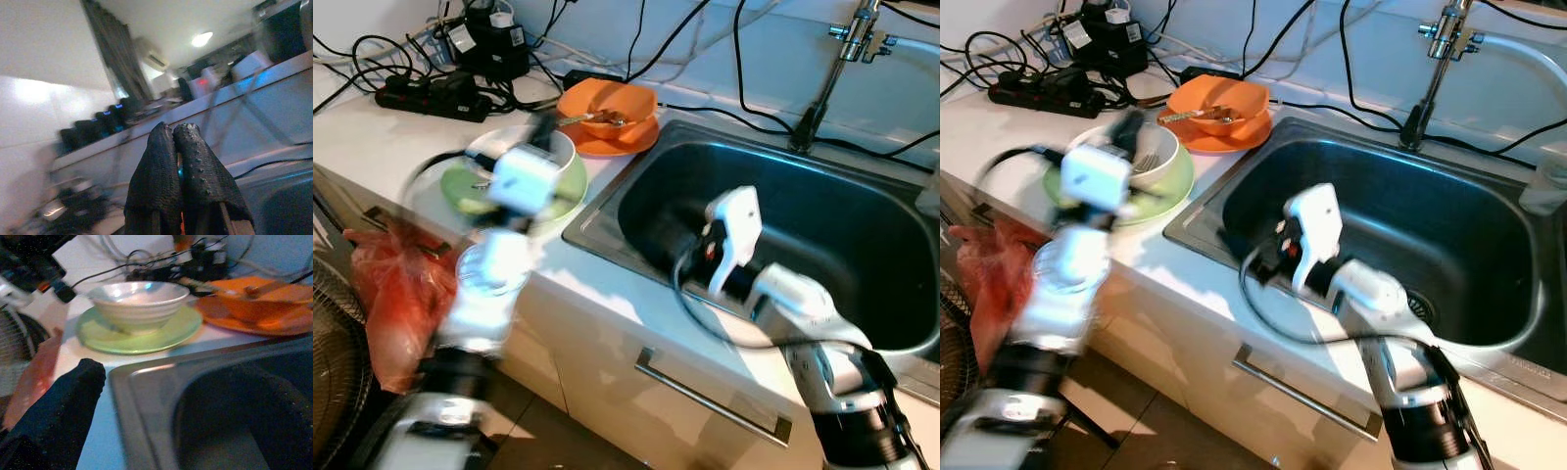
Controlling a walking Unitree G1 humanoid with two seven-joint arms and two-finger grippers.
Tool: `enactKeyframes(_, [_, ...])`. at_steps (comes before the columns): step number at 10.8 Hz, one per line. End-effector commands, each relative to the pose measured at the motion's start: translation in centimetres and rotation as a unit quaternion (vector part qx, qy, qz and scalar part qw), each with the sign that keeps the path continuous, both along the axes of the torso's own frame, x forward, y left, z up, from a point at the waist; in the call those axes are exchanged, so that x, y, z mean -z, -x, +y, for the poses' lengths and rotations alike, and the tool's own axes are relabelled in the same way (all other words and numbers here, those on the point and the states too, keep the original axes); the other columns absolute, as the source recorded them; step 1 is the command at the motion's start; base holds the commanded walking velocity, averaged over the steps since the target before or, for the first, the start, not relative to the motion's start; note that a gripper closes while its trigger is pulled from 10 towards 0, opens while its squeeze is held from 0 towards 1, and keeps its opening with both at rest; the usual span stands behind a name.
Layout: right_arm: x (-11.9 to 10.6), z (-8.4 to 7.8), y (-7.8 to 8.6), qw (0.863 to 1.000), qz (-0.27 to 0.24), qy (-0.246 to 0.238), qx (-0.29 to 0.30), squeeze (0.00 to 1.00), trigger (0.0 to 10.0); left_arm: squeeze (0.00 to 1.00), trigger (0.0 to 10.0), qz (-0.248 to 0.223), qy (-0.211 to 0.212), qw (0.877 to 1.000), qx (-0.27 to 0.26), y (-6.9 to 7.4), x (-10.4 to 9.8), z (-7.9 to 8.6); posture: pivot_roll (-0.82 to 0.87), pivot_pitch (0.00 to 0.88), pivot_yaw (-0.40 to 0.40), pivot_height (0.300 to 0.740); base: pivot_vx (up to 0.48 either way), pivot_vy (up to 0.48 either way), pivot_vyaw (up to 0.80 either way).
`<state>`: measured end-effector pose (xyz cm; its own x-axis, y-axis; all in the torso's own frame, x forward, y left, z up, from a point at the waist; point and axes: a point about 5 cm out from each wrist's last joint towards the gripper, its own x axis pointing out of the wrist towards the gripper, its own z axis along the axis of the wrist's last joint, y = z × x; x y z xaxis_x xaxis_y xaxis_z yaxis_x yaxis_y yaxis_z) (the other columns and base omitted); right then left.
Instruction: Kitchen organization
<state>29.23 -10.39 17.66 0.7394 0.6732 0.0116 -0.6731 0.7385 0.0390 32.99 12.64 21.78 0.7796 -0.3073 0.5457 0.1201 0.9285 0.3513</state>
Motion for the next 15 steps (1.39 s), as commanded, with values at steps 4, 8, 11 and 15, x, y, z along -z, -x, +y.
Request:
enactKeyframes(4, [-0.6,-1.3,-1.2,0.997,-0.027,0.012,0.064,1.00,10.0,0.00,0.0,0.036,0.081,0.992,0.093,0.0,-1.7,-3.0,-0.03,0.000,0.016,0.740,0.000,0.000,0.00])
enactKeyframes(8, [-1.5,-2.8,-2.5,0.986,-0.073,0.035,0.149,0.09,10.0,0.00,0.0,0.106,0.124,0.975,0.151,-0.2,-1.1,-4.2,-0.03,0.000,0.020,0.740,0.000,0.000,0.00])
enactKeyframes(11, [-1.3,-3.3,-3.2,0.978,-0.097,0.065,0.174,0.00,10.0,0.00,0.0,0.183,0.161,0.938,0.245,0.3,-0.2,-6.4,-0.03,0.000,0.021,0.740,0.000,0.000,0.00])
enactKeyframes(15, [-0.9,-3.0,-3.5,0.976,-0.111,0.072,0.175,0.00,10.0,0.00,0.0,0.260,0.207,0.897,0.291,0.5,0.8,-7.6,-0.03,0.000,0.033,0.740,0.000,0.000,0.00])
